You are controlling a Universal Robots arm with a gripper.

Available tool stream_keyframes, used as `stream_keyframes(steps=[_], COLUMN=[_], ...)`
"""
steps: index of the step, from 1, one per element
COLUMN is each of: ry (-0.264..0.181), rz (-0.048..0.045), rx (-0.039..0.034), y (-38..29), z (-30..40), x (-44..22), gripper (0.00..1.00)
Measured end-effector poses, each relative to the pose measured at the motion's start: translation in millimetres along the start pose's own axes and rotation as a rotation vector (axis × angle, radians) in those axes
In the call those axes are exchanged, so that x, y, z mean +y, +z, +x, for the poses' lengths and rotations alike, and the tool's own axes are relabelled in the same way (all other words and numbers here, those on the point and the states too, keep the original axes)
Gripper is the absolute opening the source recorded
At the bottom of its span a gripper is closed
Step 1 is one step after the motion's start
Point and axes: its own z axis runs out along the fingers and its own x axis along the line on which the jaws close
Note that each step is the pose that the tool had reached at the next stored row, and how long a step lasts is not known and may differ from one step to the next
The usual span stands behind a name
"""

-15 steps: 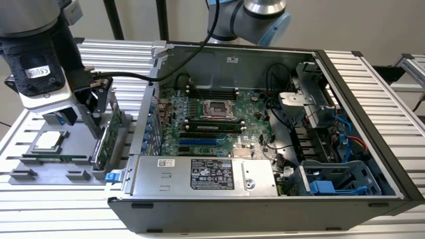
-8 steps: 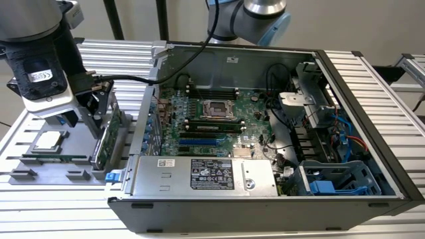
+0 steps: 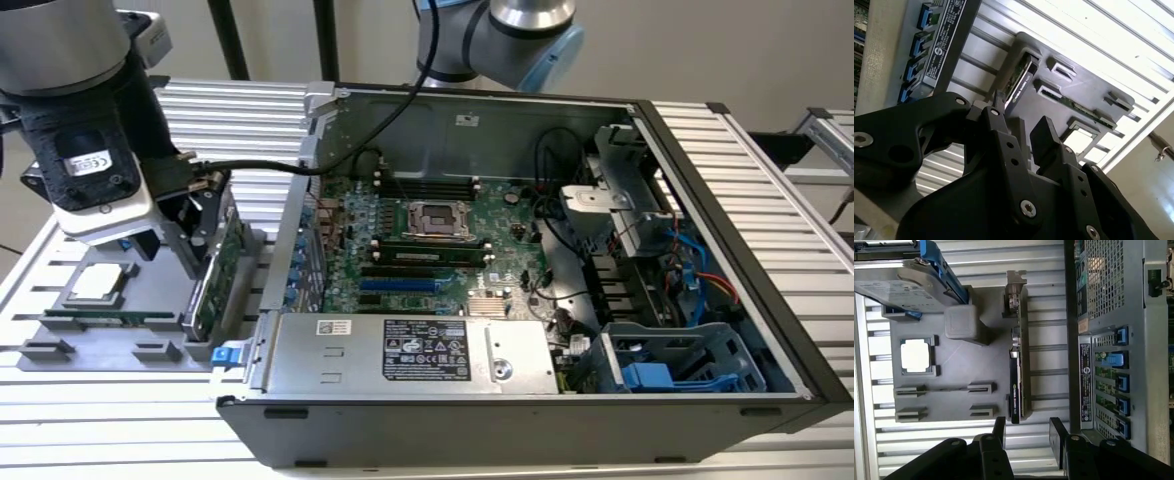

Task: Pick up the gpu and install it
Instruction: 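Pick up the gpu and move the gpu toward the slot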

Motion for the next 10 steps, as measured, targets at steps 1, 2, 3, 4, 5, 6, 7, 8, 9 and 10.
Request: stream_keyframes(steps=[1,2,3,4,5,6,7,8,9,10], ry=[0.000,0.000,0.000,0.000,0.000,0.000,0.000,0.000,0.000,0.000], rz=[0.0000,0.0000,0.0000,0.0001,0.0000,0.0000,0.0001,0.0001,0.0001,0.0000], rx=[0.0001,0.0001,0.0001,0.0001,0.0000,0.0000,0.0001,0.0001,0.0001,0.0000], y=[0.8,1.7,2.5,3.4,4.2,5.0,5.5,6.1,6.6,7.0], z=[0.0,0.0,0.0,0.0,0.0,0.0,0.0,0.0,0.0,0.0], x=[0.0,0.0,0.0,-0.1,-0.1,-0.1,-0.1,-0.1,-0.2,-0.2], gripper=[1.00,1.00,1.00,1.00,1.00,1.00,1.00,1.00,1.00,1.00])
